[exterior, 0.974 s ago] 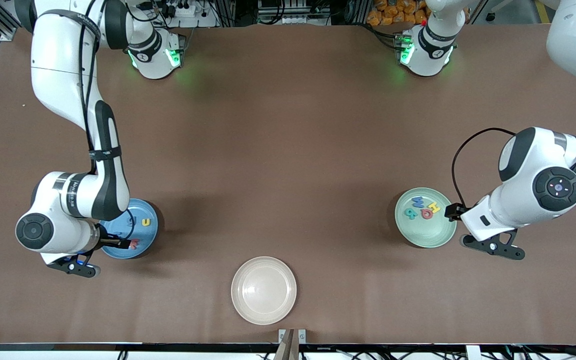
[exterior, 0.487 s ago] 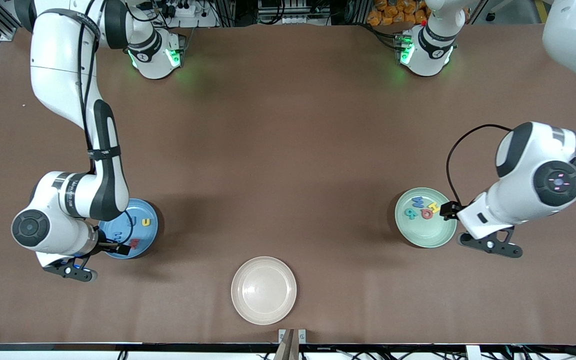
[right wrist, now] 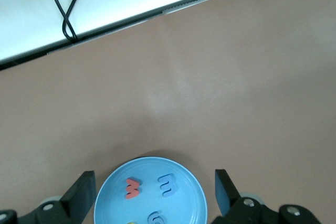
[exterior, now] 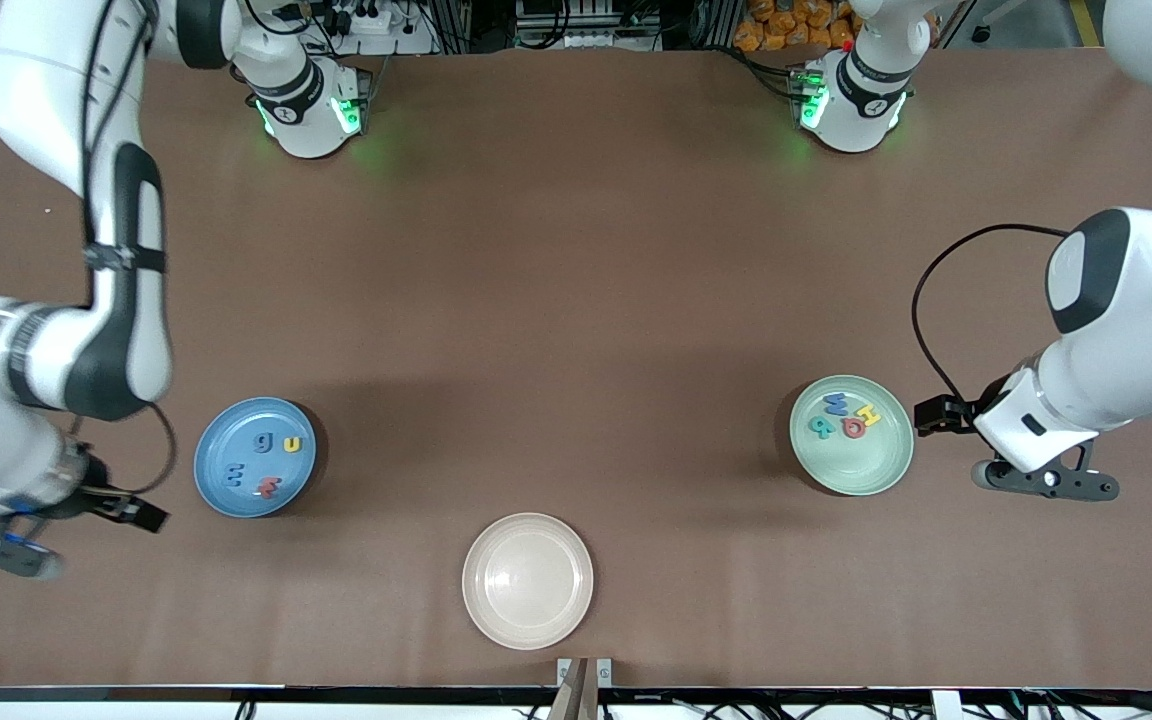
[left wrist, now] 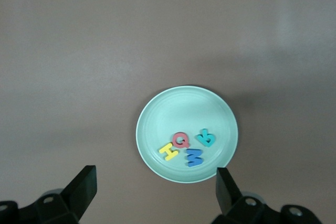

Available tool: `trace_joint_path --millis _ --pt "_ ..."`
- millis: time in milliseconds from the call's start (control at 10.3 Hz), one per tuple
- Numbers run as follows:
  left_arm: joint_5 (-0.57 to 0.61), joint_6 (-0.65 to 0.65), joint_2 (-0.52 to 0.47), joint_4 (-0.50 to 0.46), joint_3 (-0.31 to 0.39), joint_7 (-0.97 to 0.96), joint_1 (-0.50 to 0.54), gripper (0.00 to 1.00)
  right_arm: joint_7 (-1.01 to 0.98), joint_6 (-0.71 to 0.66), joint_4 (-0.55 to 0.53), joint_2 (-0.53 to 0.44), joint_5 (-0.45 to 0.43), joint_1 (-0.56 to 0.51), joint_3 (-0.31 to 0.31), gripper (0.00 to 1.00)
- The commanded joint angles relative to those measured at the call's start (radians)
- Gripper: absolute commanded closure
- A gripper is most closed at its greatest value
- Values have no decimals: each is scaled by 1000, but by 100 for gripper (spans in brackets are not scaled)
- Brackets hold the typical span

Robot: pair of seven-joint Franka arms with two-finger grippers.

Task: Sort upper and lower case letters into plates

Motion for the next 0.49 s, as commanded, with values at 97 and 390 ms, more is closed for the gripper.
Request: trace_joint_path --millis 97,390 --pt "-118 -70 -111 -20 160 -7 -105 0 -7 -11 -27 -3 25 16 10 0" --pt "-121 -103 -162 -34 177 -2 -130 0 -53 -83 -28 -56 38 9 75 0"
